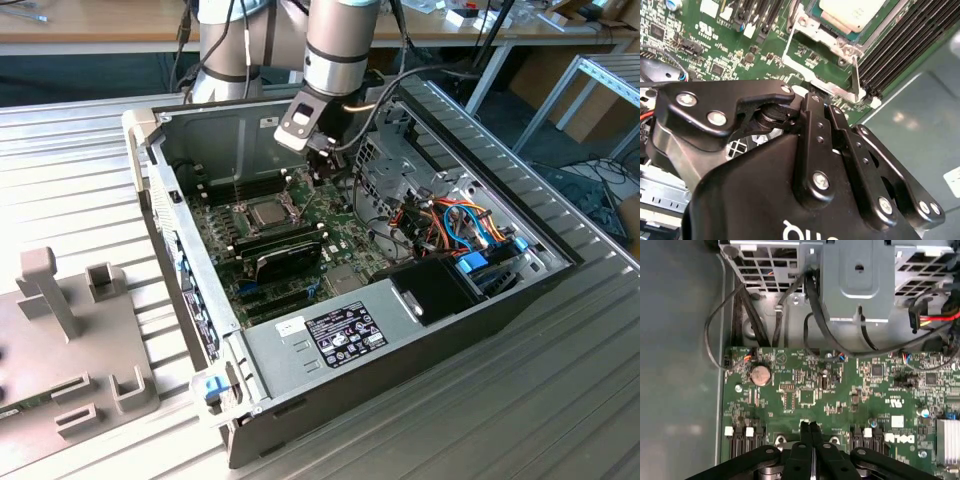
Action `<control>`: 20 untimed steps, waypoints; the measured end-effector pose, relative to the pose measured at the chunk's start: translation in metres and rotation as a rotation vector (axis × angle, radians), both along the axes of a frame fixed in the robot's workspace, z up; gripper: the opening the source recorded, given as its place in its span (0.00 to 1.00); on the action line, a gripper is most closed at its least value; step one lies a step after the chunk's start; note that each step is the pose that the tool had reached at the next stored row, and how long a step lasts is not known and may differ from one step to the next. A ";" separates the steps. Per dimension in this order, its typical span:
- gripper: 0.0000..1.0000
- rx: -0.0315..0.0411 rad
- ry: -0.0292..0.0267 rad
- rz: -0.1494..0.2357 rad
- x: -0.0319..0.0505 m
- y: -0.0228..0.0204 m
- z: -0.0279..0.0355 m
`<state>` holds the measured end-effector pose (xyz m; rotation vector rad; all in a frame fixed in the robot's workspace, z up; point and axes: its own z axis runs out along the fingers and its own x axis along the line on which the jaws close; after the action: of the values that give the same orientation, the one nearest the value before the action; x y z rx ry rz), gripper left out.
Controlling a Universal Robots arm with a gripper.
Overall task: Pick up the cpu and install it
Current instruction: 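Close the cpu cover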
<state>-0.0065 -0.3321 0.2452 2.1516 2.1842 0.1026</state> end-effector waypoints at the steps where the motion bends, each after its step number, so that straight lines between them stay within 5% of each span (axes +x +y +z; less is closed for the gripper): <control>1: 0.11 0.0000 -0.0262 0.000 -0.0189 0.0001 0.0000; 2: 0.11 -0.0001 -0.0422 0.000 -0.0309 0.0002 0.0000; 3: 0.11 -0.0028 -0.0482 0.000 -0.0333 0.0001 0.0000; 4: 0.11 -0.0029 -0.0475 0.000 -0.0333 0.0001 0.0000; 5: 0.11 -0.0027 -0.0400 0.000 -0.0333 0.0002 -0.0002; 7: 0.11 -0.0027 -0.0076 0.000 -0.0329 0.0002 -0.0004; 9: 0.11 -0.0028 0.0365 0.000 -0.0322 0.0002 -0.0006; 10: 0.11 -0.0027 0.0656 0.000 -0.0321 0.0002 -0.0008; 11: 0.11 -0.0028 0.0862 0.001 -0.0321 0.0002 -0.0018; 12: 0.11 -0.0026 0.0950 0.001 -0.0321 0.0002 -0.0029; 14: 0.11 -0.0017 0.1021 0.005 -0.0337 -0.0005 -0.0053; 20: 0.11 -0.0016 0.1022 0.006 -0.0347 -0.0006 -0.0057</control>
<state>-0.0412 -0.3327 0.2395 2.1957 2.2439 -0.0090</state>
